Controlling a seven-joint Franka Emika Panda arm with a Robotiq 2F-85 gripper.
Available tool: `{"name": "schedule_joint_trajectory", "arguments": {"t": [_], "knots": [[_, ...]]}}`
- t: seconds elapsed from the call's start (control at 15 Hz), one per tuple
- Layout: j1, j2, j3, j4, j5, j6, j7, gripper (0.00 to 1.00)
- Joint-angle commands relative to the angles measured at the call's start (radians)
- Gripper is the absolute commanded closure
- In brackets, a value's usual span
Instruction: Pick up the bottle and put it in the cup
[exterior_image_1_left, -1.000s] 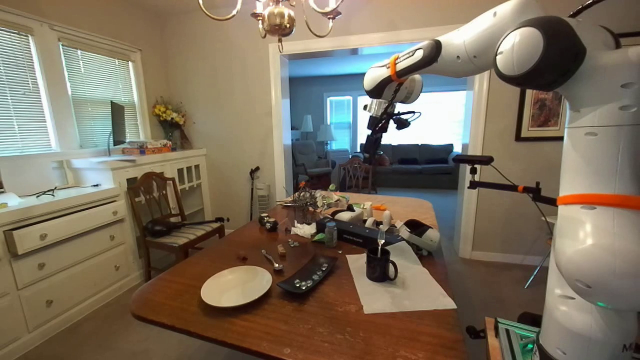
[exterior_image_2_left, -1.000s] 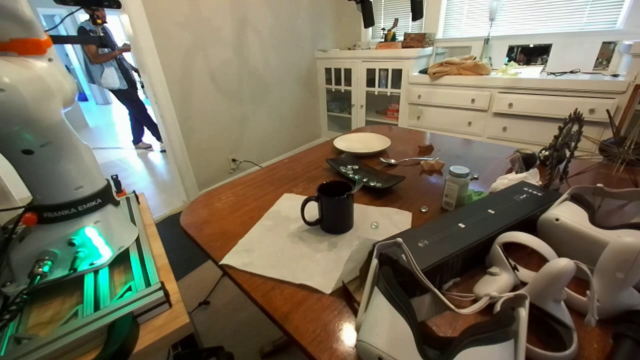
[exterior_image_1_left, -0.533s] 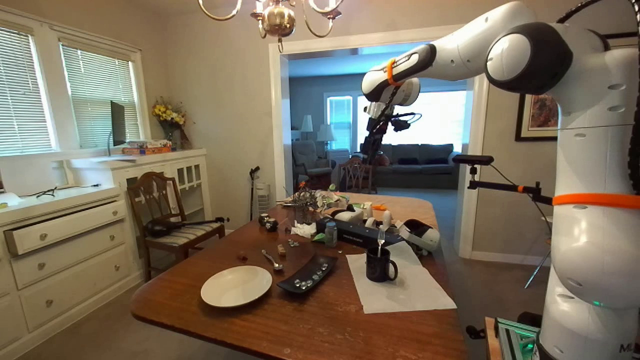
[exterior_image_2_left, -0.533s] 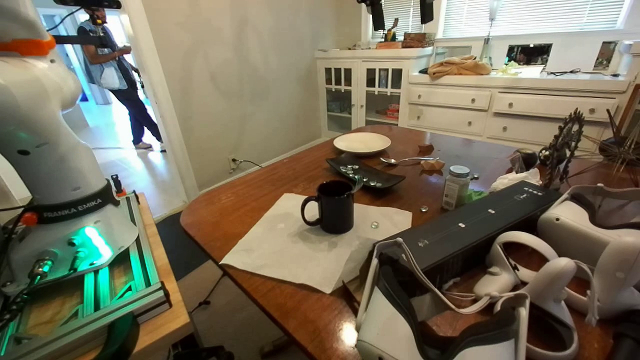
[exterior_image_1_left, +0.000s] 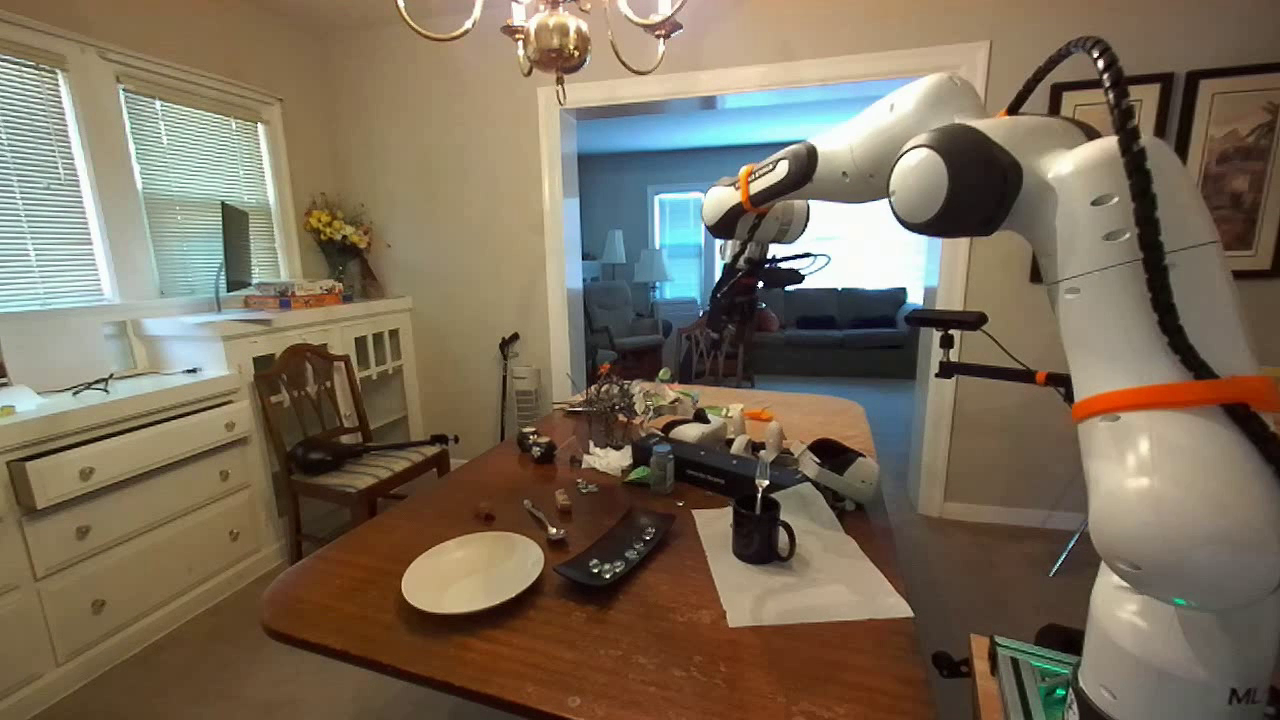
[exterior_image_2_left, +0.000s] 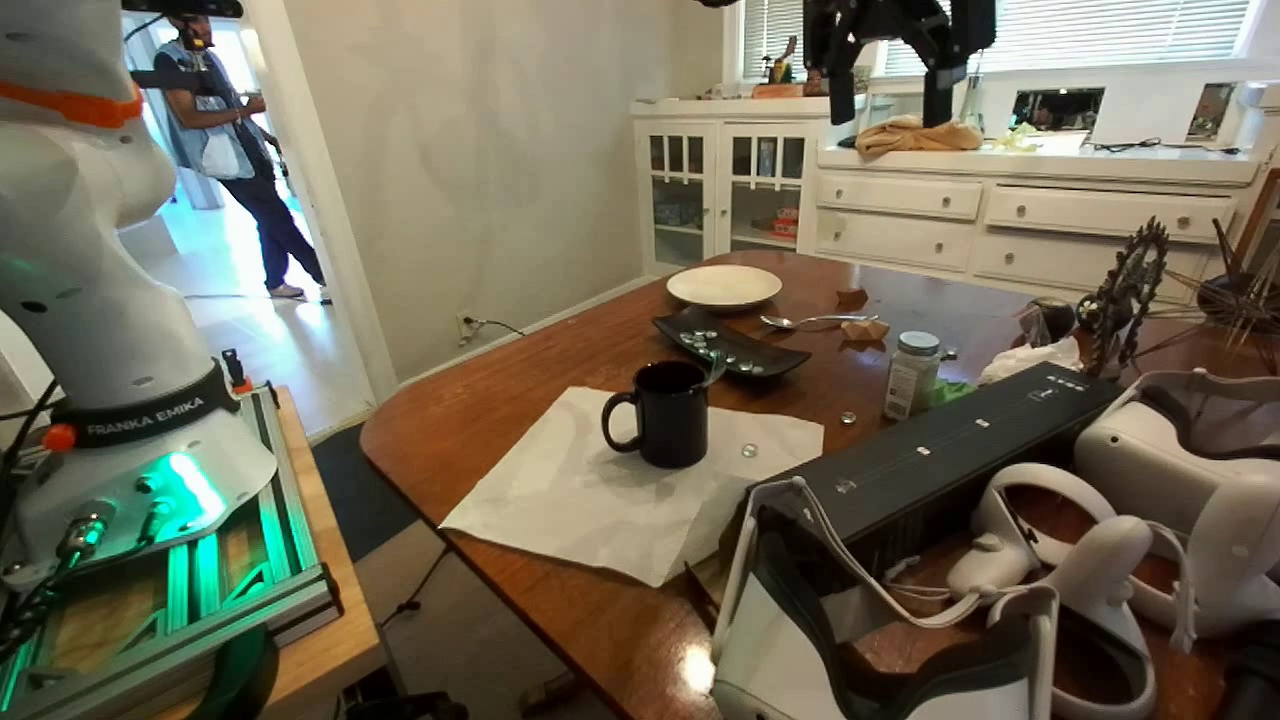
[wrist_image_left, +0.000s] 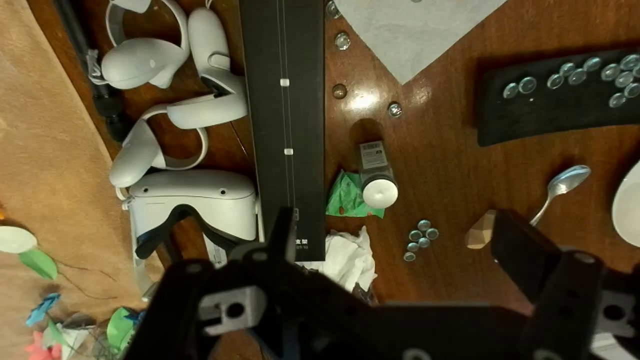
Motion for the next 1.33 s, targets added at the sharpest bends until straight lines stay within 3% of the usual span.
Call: {"name": "schedule_joint_trajectory", "arguments": {"t": [0.0,0.33,0.53,0.6,0.87,1.27], "knots": [[-0.065,0.164,0.061,0.191,0.008,-0.075,0.063,0.00],[-0.106,0.358,0.143,0.385,-0.035,-0.091,0.057,0.00],[-0.082,0.459,0.116,0.502,-0.028,-0.158,0.073,0.00],[-0.076,0.379,0.117,0.375,-0.011,-0.080,0.045,0.00],[-0.077,0.441,0.114,0.455,-0.011,-0.115,0.054,0.00],[-0.046,0.480,0.106,0.427,-0.092,-0.023,-0.051,0.00]]}}
